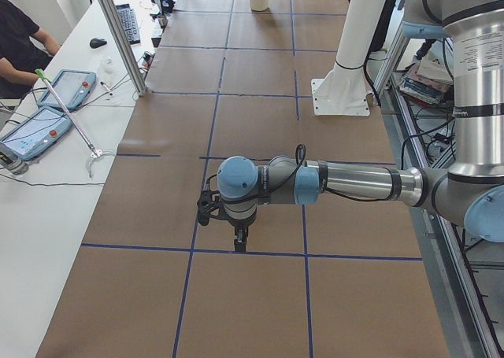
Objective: Left arm hands cup to right arm to dump lemon
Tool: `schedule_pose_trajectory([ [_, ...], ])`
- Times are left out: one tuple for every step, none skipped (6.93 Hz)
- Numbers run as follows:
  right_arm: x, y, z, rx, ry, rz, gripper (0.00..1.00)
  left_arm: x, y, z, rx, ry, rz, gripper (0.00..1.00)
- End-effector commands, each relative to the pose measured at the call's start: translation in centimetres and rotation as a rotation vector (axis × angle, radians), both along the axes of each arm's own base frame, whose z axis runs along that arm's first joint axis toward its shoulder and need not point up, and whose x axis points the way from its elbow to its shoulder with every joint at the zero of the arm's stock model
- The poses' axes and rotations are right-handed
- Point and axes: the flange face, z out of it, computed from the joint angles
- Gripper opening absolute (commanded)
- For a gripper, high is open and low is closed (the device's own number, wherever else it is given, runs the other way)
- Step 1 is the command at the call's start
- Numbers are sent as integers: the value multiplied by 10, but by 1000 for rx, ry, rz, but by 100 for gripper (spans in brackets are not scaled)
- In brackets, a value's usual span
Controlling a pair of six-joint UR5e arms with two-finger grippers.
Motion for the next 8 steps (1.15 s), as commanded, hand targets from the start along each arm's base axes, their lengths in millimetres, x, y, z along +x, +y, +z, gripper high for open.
schedule_pose_trajectory([
  [0,-1,0,3,0,1,100,-4,12,-4,-23,-78,-7,100],
  [0,-1,1,14,4,2,100,-4,15,-6,-19,-75,-8,100],
  [0,-1,0,15,3,2,100,-3,24,-3,-24,-70,-4,100],
  [1,-2,1,27,13,-5,100,-2,22,-4,-14,-70,0,100],
  [5,-2,2,75,68,-4,100,-3,20,-6,-9,-72,1,100],
  [5,0,5,72,73,-5,100,-3,20,-7,-3,-71,0,100],
  [5,8,11,55,65,-6,100,-2,19,-7,-1,-71,2,100],
  [5,12,13,39,60,-7,100,-2,19,-5,-4,-72,4,100],
])
